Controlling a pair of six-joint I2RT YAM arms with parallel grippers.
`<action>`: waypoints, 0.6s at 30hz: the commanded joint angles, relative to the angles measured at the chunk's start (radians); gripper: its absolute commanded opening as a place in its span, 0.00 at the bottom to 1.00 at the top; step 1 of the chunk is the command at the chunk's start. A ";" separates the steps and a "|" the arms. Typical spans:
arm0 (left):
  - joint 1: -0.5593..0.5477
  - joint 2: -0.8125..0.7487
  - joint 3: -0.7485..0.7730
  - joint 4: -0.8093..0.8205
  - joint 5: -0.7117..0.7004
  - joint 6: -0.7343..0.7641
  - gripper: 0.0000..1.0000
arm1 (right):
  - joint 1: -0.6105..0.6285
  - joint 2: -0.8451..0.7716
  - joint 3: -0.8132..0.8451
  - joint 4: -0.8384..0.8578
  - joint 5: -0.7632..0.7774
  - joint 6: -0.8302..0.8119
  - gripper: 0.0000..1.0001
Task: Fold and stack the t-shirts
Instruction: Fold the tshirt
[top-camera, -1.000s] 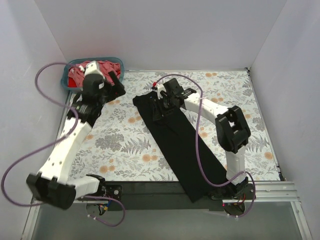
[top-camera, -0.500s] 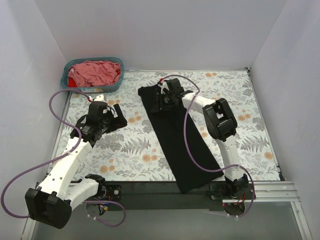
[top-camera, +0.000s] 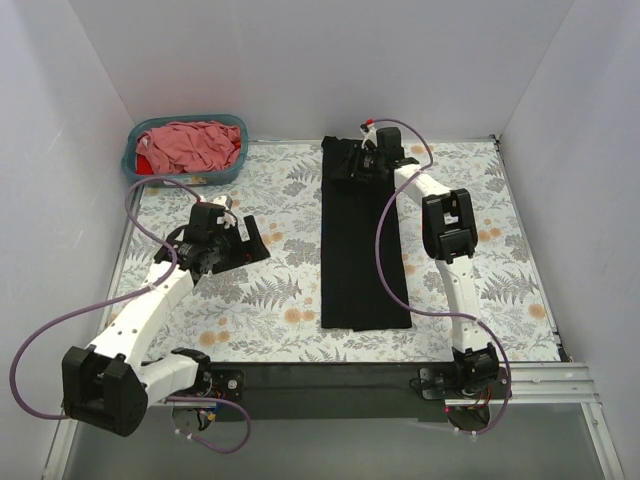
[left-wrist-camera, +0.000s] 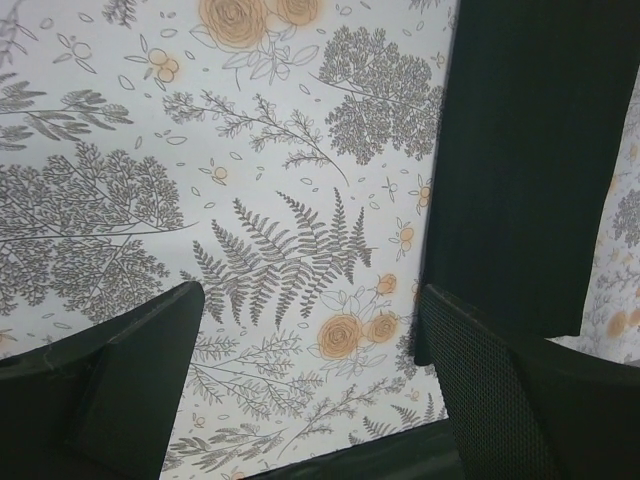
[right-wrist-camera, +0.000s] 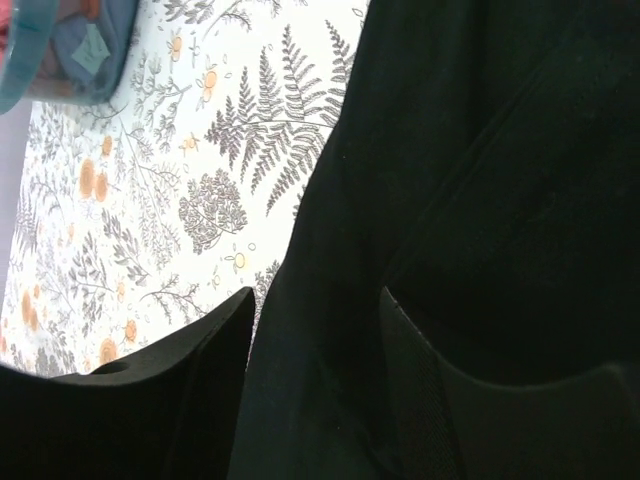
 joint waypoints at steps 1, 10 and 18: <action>-0.011 0.031 -0.017 0.033 0.090 -0.011 0.89 | 0.017 -0.133 0.018 0.011 -0.080 -0.046 0.62; -0.099 0.090 -0.053 0.019 0.139 -0.097 0.89 | 0.017 -0.756 -0.614 -0.047 0.084 -0.148 0.64; -0.283 0.166 -0.070 0.022 0.131 -0.224 0.88 | 0.013 -1.242 -1.143 -0.349 0.332 -0.178 0.62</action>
